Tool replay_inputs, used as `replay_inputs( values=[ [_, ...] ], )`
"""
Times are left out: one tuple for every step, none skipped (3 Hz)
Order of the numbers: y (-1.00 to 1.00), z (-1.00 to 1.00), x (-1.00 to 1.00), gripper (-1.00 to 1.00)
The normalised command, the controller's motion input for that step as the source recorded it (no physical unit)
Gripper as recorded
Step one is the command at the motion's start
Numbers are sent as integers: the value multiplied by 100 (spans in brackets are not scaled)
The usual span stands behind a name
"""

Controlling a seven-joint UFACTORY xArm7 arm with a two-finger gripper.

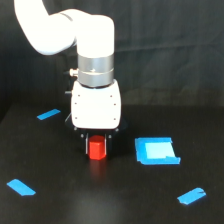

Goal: Pick up the red object from the table

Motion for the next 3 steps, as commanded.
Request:
replay_inputs(
  values=[
    [2,96,-8,-97],
    [2,93,-18,-100],
    [8,100,-1,-100]
  ],
)
